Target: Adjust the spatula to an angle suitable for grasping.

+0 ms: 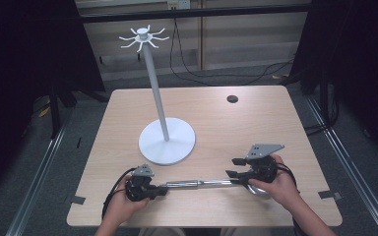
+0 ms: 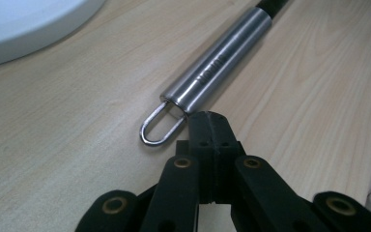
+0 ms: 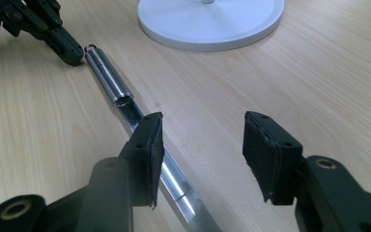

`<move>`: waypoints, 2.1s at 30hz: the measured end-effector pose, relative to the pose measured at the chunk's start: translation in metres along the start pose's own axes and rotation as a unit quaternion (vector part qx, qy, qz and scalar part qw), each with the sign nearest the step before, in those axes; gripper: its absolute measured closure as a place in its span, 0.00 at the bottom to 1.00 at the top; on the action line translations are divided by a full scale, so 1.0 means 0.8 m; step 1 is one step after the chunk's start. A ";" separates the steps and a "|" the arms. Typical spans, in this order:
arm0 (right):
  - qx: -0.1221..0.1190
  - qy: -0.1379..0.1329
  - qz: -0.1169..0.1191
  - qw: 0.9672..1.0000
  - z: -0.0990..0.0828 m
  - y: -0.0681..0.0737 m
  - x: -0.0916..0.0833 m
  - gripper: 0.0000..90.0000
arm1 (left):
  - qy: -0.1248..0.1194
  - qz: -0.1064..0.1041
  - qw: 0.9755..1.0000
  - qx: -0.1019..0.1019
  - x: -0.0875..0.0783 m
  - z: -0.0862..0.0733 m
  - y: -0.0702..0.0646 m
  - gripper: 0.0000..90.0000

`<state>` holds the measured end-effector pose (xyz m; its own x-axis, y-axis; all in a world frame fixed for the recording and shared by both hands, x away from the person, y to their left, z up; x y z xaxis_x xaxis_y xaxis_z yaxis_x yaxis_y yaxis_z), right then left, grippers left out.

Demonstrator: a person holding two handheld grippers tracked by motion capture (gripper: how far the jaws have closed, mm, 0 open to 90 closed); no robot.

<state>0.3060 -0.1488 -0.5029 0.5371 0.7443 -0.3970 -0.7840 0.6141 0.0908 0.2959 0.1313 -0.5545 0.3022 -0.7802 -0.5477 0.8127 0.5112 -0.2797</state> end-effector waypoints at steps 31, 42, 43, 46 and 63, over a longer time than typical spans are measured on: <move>0.008 -0.010 -0.026 1.000 -0.007 -0.008 -0.033 0.47 | -0.039 0.044 0.998 -0.024 0.032 0.029 0.034 1.00; 0.011 -0.005 -0.027 1.000 -0.009 -0.007 -0.034 0.44 | -0.049 0.058 0.997 -0.029 0.035 0.035 0.045 1.00; 0.011 -0.003 -0.026 1.000 -0.010 -0.006 -0.033 0.43 | -0.049 0.058 0.997 -0.031 0.034 0.034 0.045 0.99; 0.011 0.002 -0.024 1.000 -0.010 -0.006 -0.032 0.42 | -0.058 0.058 0.996 -0.035 0.027 0.033 0.046 0.96; -0.018 0.090 0.008 0.996 -0.020 0.001 -0.001 0.34 | -0.097 0.079 0.992 -0.012 0.000 0.034 0.047 0.50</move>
<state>0.2999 -0.1530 -0.5172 0.4620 0.6933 -0.5531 -0.8047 0.5899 0.0672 0.3402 0.1410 -0.5436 0.5161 -0.7435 -0.4253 0.7362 0.6388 -0.2234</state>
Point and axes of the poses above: each handheld gripper's, and its own axes: x roughly forward along the jaws, z roughly out of its top, y roughly to its left, the point moved 8 cm from there along x, roughly forward along the jaws, and after that the axes turned 13 degrees about -y, right-handed, at the moved point
